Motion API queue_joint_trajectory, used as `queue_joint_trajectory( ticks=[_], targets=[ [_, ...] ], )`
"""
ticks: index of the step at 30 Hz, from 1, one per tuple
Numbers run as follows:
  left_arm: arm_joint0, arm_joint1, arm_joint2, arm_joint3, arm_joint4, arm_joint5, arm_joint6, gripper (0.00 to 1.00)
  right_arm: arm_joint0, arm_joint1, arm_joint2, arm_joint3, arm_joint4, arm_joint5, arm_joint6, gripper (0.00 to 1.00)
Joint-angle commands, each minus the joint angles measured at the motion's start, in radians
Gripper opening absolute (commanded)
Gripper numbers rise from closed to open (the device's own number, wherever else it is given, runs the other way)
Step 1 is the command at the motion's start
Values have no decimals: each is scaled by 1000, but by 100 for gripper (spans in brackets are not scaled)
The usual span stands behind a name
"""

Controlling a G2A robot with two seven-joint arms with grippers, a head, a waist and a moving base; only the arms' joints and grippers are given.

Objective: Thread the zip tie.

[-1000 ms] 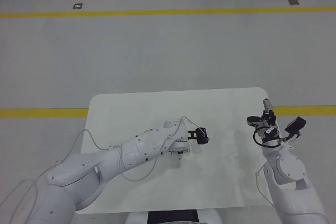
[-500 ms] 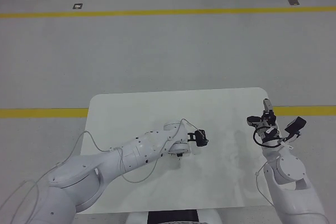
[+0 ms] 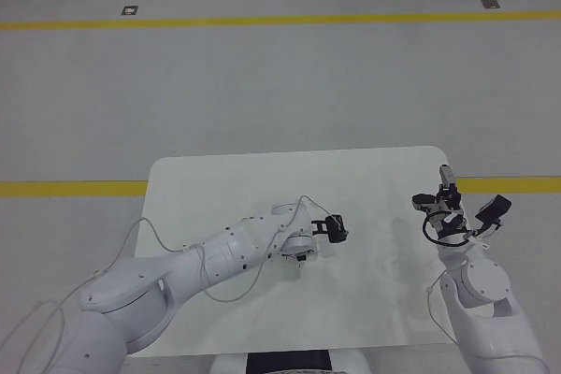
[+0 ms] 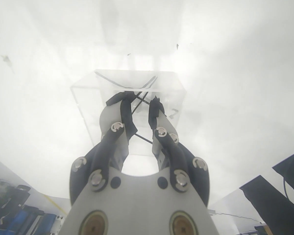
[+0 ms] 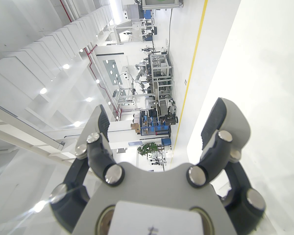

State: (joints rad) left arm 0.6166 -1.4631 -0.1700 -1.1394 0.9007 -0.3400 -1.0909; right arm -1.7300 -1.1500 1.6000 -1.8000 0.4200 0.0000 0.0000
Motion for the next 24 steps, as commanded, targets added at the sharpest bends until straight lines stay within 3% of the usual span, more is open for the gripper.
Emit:
queue_joint_trajectory(
  ticks=[1,15,17,19,24],
  targets=[
    [-2,3,0,4,-5,0,7,18,0,0,0,0,0,0,0,100],
    [3,10,0,8,-48,0,14,19,0,0,0,0,0,0,0,100],
    [3,10,0,8,-48,0,12,14,0,0,0,0,0,0,0,100],
    [2,11,0,8,-49,0,11,0,0,0,0,0,0,0,0,100],
    [0,12,0,6,-49,0,9,0,0,0,0,0,0,0,0,100]
  ],
)
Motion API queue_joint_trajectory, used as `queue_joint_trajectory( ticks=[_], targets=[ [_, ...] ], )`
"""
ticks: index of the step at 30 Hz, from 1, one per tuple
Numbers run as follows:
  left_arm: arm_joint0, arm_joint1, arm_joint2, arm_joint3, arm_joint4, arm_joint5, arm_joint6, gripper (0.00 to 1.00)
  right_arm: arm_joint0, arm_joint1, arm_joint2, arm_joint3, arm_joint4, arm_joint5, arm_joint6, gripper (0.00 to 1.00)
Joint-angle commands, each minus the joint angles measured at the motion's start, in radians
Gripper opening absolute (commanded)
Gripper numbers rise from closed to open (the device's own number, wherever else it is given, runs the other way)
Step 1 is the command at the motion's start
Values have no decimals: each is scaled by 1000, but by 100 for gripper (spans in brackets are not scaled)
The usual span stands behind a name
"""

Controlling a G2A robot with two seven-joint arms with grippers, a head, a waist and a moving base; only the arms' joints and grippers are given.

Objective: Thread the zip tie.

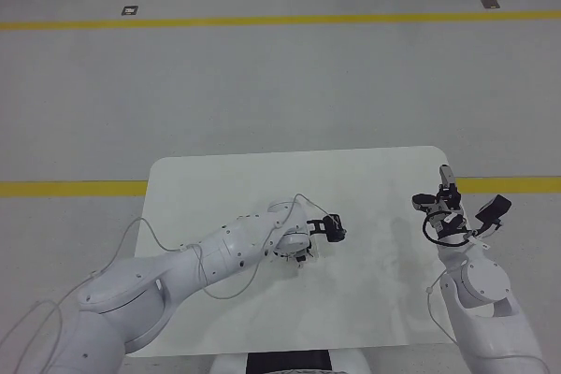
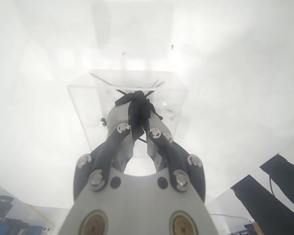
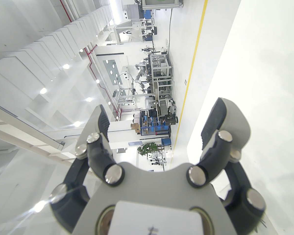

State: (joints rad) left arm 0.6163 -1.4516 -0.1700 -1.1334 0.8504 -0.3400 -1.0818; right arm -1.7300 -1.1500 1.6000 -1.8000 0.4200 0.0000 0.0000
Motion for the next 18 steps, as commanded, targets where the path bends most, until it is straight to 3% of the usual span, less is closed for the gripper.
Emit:
queue_joint_trajectory(
  ticks=[1,9,12,18],
  targets=[
    [0,0,0,0,2,0,1,0,0,0,0,0,0,0,0,100],
    [-9,4,0,-10,8,0,0,0,0,0,0,0,0,0,0,100],
    [-10,6,0,-16,19,0,-4,12,0,0,0,0,0,0,0,100],
    [-5,6,0,-15,24,0,-14,17,0,0,0,0,0,0,0,100]
  ],
)
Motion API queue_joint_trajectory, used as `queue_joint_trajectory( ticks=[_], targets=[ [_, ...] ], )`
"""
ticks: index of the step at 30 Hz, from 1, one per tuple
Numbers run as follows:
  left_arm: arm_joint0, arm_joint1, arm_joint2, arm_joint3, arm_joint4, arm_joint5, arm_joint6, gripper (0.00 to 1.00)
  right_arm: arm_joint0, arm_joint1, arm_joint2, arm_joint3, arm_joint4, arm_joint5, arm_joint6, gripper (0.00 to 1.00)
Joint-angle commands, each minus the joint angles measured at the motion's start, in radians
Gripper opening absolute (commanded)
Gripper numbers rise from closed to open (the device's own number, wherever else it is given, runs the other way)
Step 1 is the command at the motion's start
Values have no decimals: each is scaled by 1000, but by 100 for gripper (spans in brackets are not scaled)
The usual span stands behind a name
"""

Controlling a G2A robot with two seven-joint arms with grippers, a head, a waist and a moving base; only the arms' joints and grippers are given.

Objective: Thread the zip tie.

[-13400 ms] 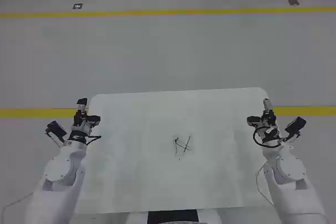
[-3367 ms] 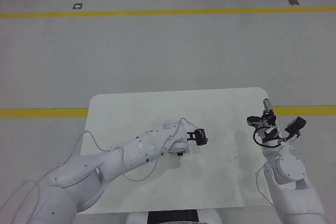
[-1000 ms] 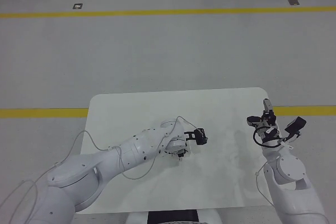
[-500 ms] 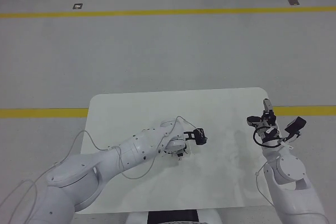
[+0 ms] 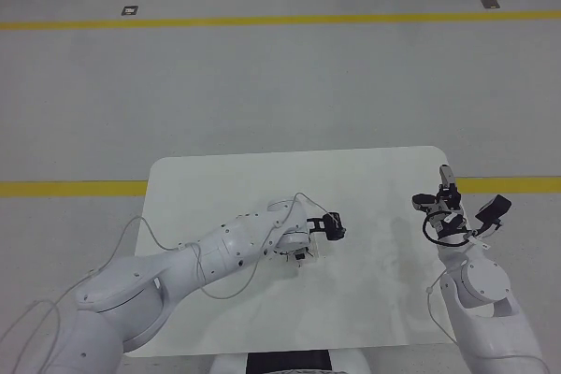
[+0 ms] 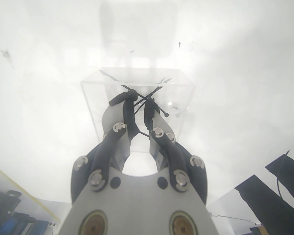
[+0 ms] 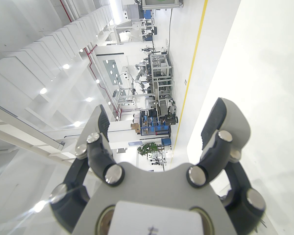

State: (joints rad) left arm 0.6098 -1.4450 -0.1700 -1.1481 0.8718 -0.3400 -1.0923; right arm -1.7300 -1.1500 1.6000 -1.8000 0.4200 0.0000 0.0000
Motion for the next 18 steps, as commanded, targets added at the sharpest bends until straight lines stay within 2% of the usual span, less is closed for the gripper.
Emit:
queue_joint_trajectory(
  ticks=[1,18],
  targets=[
    [2,-2,0,0,3,0,-5,17,0,0,0,0,0,0,0,100],
    [16,-23,0,27,19,0,-24,18,0,0,0,0,0,0,0,100]
  ],
)
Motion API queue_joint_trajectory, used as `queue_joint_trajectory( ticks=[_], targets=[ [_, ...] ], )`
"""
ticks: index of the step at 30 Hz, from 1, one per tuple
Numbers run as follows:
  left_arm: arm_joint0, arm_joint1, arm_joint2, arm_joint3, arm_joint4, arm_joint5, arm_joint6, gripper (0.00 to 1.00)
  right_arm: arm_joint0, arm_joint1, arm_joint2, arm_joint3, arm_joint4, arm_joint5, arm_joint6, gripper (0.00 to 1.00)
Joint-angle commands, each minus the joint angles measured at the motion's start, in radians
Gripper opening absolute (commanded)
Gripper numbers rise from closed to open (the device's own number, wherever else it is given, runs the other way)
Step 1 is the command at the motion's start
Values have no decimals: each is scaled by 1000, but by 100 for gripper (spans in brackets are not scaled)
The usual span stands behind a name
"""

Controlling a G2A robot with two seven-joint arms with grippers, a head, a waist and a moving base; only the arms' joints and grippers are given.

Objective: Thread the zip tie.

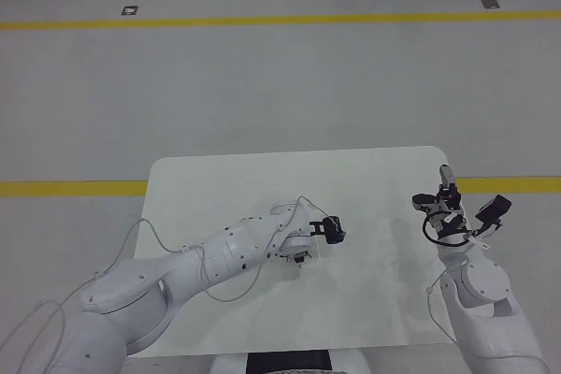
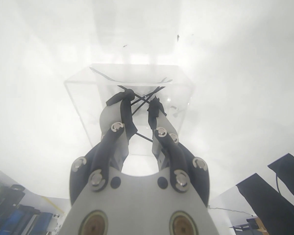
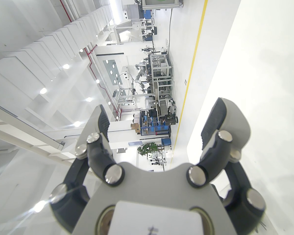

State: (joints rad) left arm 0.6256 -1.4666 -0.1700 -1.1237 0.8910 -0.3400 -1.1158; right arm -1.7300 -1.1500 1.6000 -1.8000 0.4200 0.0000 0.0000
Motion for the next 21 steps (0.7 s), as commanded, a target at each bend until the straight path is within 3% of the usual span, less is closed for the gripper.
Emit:
queue_joint_trajectory(
  ticks=[1,4,8,15,21],
  targets=[
    [1,-3,0,4,0,0,-1,16,0,0,0,0,0,0,0,100],
    [1,-7,0,10,0,0,-2,14,0,0,0,0,0,0,0,100],
    [2,-10,0,16,1,0,-2,0,0,0,0,0,0,0,0,100],
    [-1,-13,0,20,3,0,2,0,0,0,0,0,0,0,0,100],
    [-28,-3,0,-8,-4,0,-9,0,0,0,0,0,0,0,0,100]
  ],
)
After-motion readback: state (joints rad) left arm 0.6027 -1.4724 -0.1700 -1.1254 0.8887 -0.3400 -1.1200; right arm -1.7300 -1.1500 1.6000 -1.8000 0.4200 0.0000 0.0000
